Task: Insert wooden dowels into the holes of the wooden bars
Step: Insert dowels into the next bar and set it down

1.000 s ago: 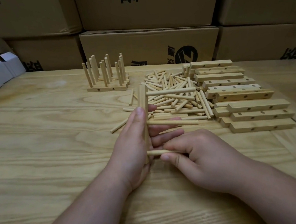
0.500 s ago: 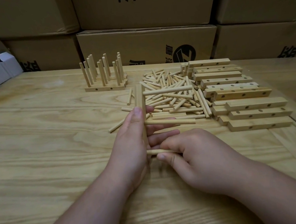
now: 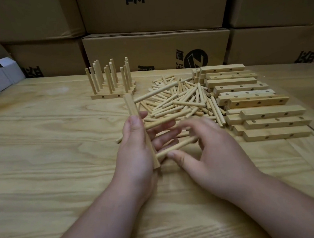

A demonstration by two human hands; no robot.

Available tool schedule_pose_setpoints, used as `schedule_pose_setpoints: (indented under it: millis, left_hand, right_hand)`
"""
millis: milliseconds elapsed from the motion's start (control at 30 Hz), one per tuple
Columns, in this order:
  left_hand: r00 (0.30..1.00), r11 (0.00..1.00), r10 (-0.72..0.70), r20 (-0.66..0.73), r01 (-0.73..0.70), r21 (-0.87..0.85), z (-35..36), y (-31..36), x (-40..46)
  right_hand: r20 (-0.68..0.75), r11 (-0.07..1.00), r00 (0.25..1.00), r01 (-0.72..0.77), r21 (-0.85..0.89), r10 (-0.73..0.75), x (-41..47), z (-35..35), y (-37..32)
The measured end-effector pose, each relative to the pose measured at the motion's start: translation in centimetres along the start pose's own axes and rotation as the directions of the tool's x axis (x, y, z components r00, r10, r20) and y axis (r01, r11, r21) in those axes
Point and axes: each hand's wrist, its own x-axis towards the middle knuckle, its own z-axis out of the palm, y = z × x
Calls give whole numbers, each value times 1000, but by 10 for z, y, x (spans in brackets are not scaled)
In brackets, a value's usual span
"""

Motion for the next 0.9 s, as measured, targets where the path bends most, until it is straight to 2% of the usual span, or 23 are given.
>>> schedule_pose_setpoints:
  millis: [100,200,400,567,733,900]
  left_hand:
    - [998,987,-58,19,61,-150,0,4,2]
    - [996,966,-80,46,89,-244,0,6,2]
    - [995,953,-55,81,77,-292,3,-2,1]
    - [997,974,0,82,19,-227,3,-6,3]
    - [999,982,15,49,-5,-187,-2,-11,6]
    - [999,996,-39,34,41,-80,-6,-18,15]
  right_hand:
    - [-183,980,966,-160,121,180,1,1,3]
    - [-229,965,948,-180,191,222,0,2,2]
    - [3,929,993,-112,353,118,-2,8,-10]
    - [27,876,983,-173,450,180,1,6,-10]
    - [167,897,970,-227,378,175,9,4,-9]
    - [179,906,957,-277,320,229,32,6,-9]
